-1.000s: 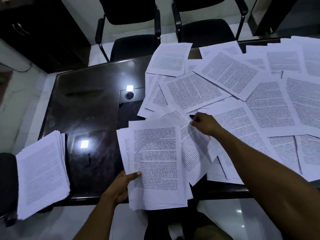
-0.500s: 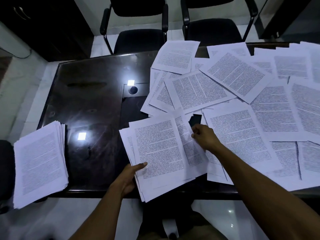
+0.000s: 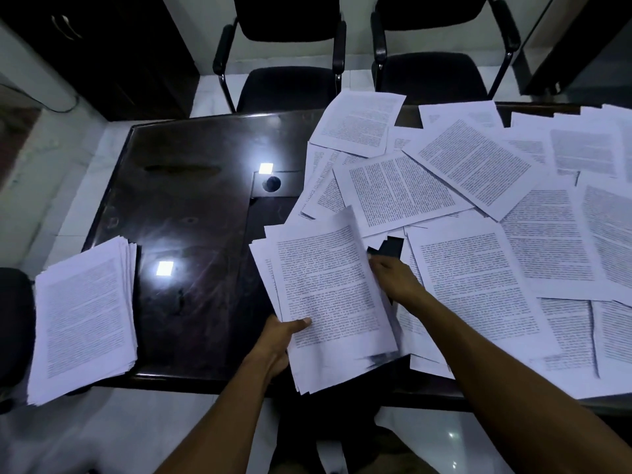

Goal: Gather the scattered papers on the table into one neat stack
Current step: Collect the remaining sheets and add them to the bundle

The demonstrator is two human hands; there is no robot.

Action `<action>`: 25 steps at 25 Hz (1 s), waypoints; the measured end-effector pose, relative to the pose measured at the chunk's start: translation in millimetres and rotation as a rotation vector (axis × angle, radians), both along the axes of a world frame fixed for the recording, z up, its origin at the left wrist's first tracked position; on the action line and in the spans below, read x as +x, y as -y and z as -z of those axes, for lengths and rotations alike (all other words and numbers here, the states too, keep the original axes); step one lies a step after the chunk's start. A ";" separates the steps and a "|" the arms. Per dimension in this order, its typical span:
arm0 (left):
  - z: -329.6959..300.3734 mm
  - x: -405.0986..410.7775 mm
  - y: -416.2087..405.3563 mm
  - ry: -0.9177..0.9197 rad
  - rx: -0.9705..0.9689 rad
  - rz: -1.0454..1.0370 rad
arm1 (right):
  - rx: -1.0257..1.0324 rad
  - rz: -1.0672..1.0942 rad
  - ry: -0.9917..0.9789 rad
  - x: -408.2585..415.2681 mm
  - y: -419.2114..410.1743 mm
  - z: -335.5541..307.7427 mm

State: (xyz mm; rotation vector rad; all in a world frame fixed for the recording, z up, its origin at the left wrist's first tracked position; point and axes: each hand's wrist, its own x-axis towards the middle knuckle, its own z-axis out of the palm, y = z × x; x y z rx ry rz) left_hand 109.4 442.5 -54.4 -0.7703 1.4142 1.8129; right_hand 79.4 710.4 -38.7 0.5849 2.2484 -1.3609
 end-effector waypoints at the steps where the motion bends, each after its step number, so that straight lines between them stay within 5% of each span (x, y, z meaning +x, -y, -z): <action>1: -3.7 -1.9 3.4 -0.024 0.038 0.024 | -0.093 0.019 0.041 -1.2 -0.8 -5.0; 7: -39.1 -26.0 22.6 -0.153 0.168 0.009 | -0.830 0.277 0.035 -11.8 -3.2 -79.3; 11: -76.2 -52.4 18.5 -0.218 0.165 0.103 | -0.391 -0.089 -0.154 -32.4 15.7 -133.5; 22: -144.1 -139.5 78.3 -0.256 0.287 0.343 | -0.260 -0.162 -0.253 -74.7 78.3 -194.0; 25: -144.1 -156.6 101.5 -0.279 0.381 0.322 | -0.158 -0.007 -0.385 -85.1 109.2 -213.7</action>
